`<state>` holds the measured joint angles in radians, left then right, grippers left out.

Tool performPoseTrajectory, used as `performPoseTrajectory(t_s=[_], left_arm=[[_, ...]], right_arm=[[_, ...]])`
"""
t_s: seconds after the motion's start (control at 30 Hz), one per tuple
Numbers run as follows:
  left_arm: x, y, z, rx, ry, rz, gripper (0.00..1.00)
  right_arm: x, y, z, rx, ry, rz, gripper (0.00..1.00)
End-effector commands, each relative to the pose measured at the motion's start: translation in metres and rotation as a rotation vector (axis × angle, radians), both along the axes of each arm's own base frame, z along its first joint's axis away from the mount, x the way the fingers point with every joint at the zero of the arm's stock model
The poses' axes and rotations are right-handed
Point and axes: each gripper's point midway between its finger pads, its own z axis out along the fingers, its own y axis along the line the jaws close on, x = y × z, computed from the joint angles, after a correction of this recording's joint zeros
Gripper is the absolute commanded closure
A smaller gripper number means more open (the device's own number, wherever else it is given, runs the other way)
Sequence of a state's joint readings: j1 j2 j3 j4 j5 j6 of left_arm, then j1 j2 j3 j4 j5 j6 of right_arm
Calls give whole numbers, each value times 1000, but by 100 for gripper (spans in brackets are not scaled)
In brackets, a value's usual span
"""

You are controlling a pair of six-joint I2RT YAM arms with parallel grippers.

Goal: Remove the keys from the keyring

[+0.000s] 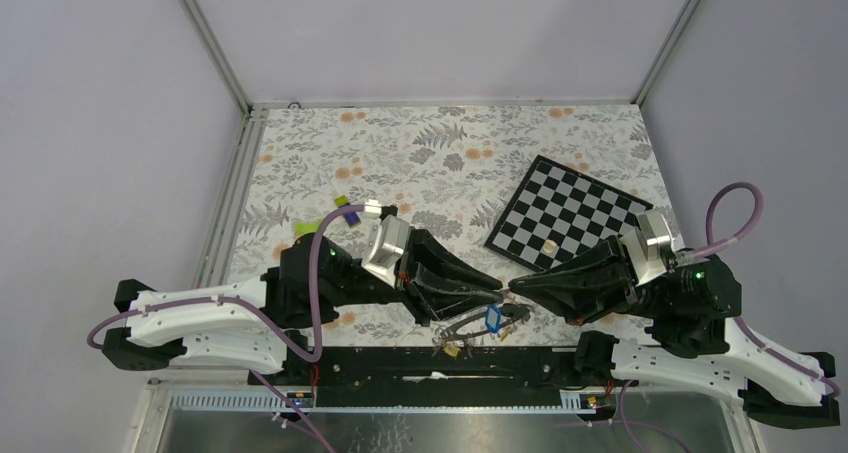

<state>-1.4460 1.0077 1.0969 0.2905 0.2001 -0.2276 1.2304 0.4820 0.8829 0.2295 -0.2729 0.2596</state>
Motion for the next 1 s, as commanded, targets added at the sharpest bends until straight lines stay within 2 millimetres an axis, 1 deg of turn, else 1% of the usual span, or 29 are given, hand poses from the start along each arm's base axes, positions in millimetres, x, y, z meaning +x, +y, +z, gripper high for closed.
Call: performPoseTrajectory(t_s=[0.0, 0.17, 0.37, 0.6, 0.7, 0.8, 0.9, 0.97], left_arm=[[0, 7, 18, -67, -5, 7, 76], [-1, 3, 14, -51, -2, 2, 76], [-2, -1, 12, -36, 3, -13, 68], [-4, -7, 8, -15, 9, -27, 69], [-5, -7, 8, -13, 8, -30, 74], [-5, -7, 8, -12, 7, -32, 84], [-5, -8, 9, -12, 9, -29, 92], [-4, -7, 10, -13, 9, -27, 99]], right_arm=[[0, -11, 24, 92, -13, -18, 100], [1, -13, 27, 105, -15, -28, 100], [1, -16, 29, 119, -15, -30, 100], [1, -17, 28, 121, -12, -28, 100], [1, -17, 27, 120, -12, -28, 100], [1, -16, 26, 117, -12, -28, 100], [1, -16, 25, 114, -14, -31, 100], [1, -16, 25, 112, -16, -33, 100]])
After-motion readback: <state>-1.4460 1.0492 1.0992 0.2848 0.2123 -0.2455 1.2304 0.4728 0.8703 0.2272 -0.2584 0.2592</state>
